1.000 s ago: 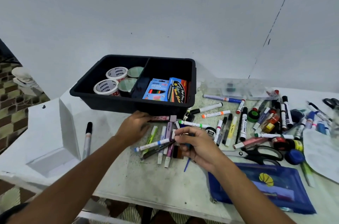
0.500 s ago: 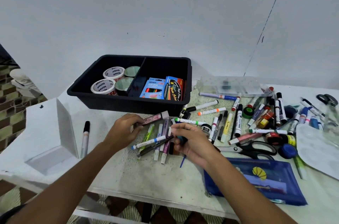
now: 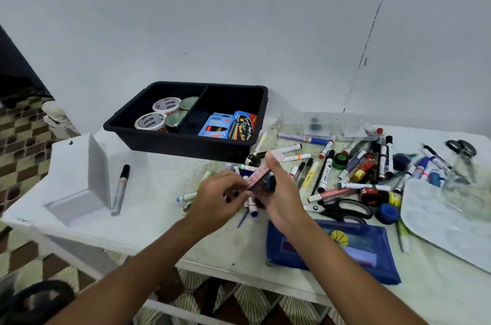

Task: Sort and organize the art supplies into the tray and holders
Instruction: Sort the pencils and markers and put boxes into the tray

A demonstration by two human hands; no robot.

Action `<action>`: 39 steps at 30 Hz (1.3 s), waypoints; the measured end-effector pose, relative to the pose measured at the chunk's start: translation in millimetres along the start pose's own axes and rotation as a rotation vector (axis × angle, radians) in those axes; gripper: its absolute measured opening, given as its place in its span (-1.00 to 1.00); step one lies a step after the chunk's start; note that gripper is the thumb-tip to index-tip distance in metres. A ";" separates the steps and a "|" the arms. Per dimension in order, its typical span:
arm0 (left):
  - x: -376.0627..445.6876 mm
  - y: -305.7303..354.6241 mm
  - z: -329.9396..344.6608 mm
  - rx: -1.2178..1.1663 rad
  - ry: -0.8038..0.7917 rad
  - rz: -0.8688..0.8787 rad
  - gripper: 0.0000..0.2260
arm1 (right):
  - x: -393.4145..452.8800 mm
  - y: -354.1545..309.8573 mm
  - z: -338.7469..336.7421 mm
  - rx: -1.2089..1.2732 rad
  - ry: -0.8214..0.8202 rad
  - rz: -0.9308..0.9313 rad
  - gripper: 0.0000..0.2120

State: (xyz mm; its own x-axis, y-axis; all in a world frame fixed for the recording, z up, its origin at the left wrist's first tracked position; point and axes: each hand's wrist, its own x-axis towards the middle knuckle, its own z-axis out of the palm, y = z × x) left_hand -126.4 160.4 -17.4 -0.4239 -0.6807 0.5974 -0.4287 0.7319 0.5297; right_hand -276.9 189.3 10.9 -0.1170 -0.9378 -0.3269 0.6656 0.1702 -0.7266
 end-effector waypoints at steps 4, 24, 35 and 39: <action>4.8 33.5 37.9 -0.058 -0.057 0.003 -0.85 | -5.7 -14.3 -20.3 -0.013 0.105 -0.055 -0.79; 74.0 71.4 142.1 -0.090 -0.237 -0.045 -0.76 | -15.8 -118.9 -142.2 0.005 0.239 -0.191 -0.83; 154.9 56.1 236.9 0.122 -0.635 0.323 -0.48 | -0.1 -172.4 -197.4 -0.163 0.361 -0.264 -0.91; 161.6 48.9 256.1 0.244 -0.766 0.408 -0.31 | 9.8 -175.2 -205.7 -0.195 0.417 -0.307 -0.87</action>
State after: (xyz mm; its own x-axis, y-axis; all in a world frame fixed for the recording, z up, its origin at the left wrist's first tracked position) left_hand -420.2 78.2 -49.2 -0.9584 -0.2676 0.0996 -0.2486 0.9536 0.1698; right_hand -546.3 212.5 10.7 -0.5922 -0.7608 -0.2655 0.4111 -0.0019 -0.9116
